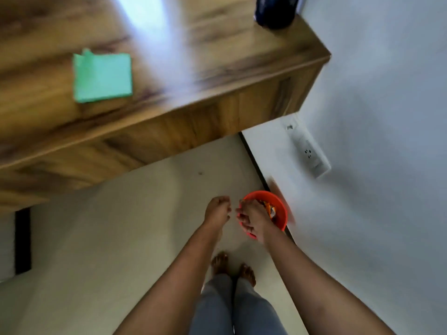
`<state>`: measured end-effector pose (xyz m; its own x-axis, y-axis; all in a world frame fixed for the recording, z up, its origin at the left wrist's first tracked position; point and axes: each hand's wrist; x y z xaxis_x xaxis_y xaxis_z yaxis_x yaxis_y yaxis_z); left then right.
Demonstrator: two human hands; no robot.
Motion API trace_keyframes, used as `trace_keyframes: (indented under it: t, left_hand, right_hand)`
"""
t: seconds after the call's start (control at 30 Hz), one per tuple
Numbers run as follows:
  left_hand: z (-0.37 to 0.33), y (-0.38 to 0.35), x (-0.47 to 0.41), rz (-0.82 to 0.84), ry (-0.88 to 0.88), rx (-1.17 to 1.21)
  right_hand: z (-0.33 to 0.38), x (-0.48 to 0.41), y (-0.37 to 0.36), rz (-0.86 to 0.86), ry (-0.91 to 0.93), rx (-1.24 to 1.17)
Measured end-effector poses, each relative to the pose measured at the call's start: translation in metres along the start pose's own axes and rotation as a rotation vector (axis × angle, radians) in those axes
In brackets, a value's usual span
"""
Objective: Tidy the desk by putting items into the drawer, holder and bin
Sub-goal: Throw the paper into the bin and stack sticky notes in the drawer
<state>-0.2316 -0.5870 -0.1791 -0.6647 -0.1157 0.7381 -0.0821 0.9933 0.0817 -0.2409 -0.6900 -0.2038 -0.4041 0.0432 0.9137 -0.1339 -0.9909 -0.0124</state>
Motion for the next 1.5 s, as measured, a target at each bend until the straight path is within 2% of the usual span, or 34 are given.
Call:
trace_keyframes:
  t: [0.33, 0.53, 0.77, 0.97, 1.13, 1.27, 1.43, 1.5]
  left_hand:
    - [-0.071, 0.137, 0.09, -0.21, -0.227, 0.136]
    - [-0.049, 0.223, 0.119, -0.327, -0.236, 0.185]
    - [-0.01, 0.348, 0.154, -0.37, -0.274, 0.121]
    - [0.014, 0.476, 0.187, -0.452, -0.368, -0.014]
    - [0.025, 0.55, 0.199, -0.522, -0.429, -0.177]
    - [0.006, 0.586, 0.183, -0.591, -0.512, -0.453]
    - [-0.036, 0.603, 0.143, -0.703, -0.726, -0.784]
    - [-0.054, 0.607, 0.125, -0.713, -0.728, -0.946]
  right_hand:
    - [0.05, 0.123, -0.097, 0.135, 0.276, 0.351]
    - [0.04, 0.157, -0.163, 0.178, 0.321, 0.491]
    - [-0.013, 0.179, -0.257, 0.158, 0.341, 0.555]
    - [-0.067, 0.205, -0.366, 0.211, 0.277, 0.5]
    - [-0.088, 0.217, -0.435, 0.271, 0.243, 0.453]
    - [-0.084, 0.213, -0.474, 0.266, 0.237, 0.398]
    - [-0.063, 0.18, -0.511, 0.251, 0.186, 0.322]
    - [-0.051, 0.161, -0.522, 0.219, 0.158, 0.286]
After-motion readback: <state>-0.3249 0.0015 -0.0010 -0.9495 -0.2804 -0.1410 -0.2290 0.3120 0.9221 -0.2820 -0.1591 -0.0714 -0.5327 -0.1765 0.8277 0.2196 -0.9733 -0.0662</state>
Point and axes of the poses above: each hand's wrist, its own x-axis away from the middle knuckle, its own y-axis out of the back of the hand, z = x × y, and after that the axes turned 5 degrees about -y, right-handed
